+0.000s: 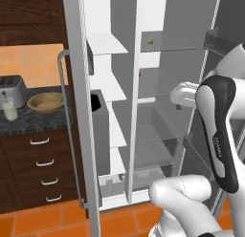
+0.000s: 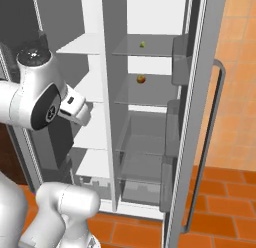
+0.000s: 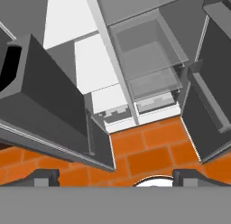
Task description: Grab a lemon wedge from the fridge and one ice cube from the ice bowl, and put them in the glass of lemonade.
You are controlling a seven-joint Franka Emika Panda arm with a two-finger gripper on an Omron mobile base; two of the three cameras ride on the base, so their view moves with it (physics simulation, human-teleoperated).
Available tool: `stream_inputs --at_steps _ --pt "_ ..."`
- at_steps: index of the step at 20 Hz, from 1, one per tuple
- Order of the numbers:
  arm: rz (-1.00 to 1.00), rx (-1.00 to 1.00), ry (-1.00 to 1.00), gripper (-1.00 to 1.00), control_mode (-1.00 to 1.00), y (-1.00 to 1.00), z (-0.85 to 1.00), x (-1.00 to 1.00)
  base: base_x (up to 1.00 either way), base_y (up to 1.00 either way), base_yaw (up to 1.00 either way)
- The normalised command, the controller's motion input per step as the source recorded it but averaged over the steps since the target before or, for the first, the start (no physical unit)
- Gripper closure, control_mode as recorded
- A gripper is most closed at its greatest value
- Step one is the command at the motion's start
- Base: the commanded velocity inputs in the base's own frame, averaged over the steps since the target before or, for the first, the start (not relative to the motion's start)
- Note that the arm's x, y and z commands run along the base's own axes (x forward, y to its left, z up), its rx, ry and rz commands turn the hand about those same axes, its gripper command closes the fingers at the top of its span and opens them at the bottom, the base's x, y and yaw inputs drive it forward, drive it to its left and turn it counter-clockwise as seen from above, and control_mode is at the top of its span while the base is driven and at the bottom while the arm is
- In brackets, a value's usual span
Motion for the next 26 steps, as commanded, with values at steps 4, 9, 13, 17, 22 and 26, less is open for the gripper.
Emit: stream_inputs --at_steps 4,9,13,17,22,26 --pt "0.00 0.00 0.00 -1.00 1.00 0.00 0.00 0.00 0.62 -0.22 -0.16" --pt "0.00 0.00 0.00 -1.00 1.00 0.00 0.00 0.00 0.70 -0.20 -0.26" --pt "0.00 0.00 0.00 -1.00 1.00 0.00 0.00 0.00 0.77 -0.19 -0.20" --pt "0.00 0.00 0.00 -1.00 1.00 0.00 0.00 0.00 0.78 -0.24 -0.17" --pt "0.00 0.00 0.00 -1.00 1.00 0.00 0.00 0.00 0.36 -0.38 -0.07" --pt "0.00 0.00 0.00 -1.00 1.00 0.00 0.00 0.00 0.01 -0.35 0.00"
